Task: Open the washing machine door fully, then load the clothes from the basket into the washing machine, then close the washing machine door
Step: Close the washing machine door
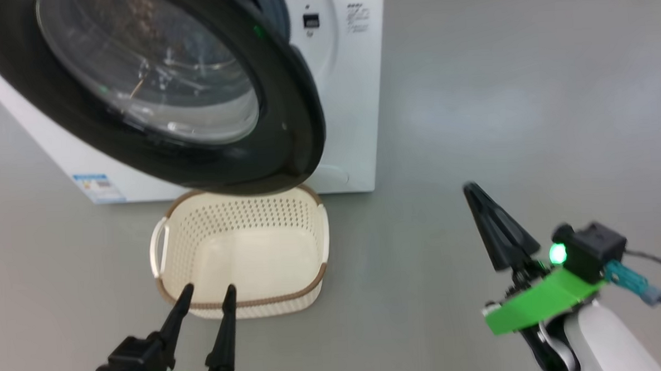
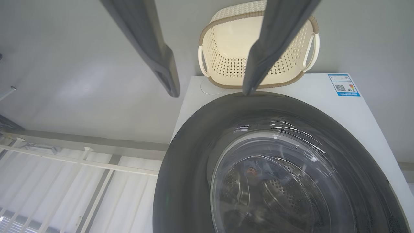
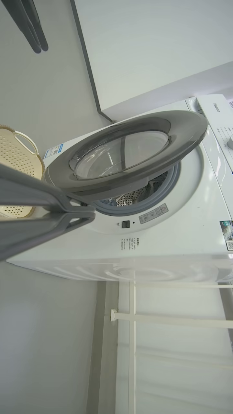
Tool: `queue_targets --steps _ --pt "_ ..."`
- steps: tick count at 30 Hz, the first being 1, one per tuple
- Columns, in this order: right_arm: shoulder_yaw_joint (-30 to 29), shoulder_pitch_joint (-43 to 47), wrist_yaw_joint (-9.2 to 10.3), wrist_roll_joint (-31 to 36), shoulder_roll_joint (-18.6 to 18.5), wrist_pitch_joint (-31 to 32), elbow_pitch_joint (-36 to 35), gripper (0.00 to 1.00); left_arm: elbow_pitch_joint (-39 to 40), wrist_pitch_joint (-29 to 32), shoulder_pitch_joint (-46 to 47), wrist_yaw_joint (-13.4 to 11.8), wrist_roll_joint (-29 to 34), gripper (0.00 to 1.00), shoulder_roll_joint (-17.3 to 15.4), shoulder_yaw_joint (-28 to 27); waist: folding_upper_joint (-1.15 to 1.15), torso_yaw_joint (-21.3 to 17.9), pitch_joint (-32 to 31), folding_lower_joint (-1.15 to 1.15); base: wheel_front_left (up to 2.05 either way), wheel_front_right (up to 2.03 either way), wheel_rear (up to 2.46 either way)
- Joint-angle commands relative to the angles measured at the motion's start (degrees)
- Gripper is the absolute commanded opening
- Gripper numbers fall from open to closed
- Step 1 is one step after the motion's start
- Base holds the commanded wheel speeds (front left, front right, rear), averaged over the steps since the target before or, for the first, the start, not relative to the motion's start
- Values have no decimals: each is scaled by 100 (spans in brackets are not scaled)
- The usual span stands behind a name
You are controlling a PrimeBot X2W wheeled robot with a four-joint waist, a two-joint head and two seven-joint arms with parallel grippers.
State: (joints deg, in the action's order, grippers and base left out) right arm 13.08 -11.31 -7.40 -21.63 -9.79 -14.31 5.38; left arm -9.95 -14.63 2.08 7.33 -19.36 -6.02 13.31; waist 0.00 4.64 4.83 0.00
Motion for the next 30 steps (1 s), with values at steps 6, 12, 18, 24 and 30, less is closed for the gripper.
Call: queue_targets --steps 6,12,18,24,30 --pt "844 -1163 -9 18 -422 -69 66 0 106 -37 571 15 11 100 56 41 0 564 781 0 0 0 0" --pt "1244 -1807 -9 -45 -669 -69 262 0 86 -37 803 15 -14 100 130 186 0 842 1129 0 0 0 0" --pt "1755 -2465 -9 -173 -918 -69 546 0 63 -37 1015 15 -51 100 216 333 0 1131 1459 0 0 0 0" --pt "2253 -3175 -9 -392 -1166 -69 925 0 78 -37 1142 15 -112 100 282 365 0 1428 1797 0 0 0 0" --pt "2451 -3676 -9 -528 -1269 -69 1234 0 100 -37 1219 15 -148 100 304 402 0 1641 2054 0 0 0 0"
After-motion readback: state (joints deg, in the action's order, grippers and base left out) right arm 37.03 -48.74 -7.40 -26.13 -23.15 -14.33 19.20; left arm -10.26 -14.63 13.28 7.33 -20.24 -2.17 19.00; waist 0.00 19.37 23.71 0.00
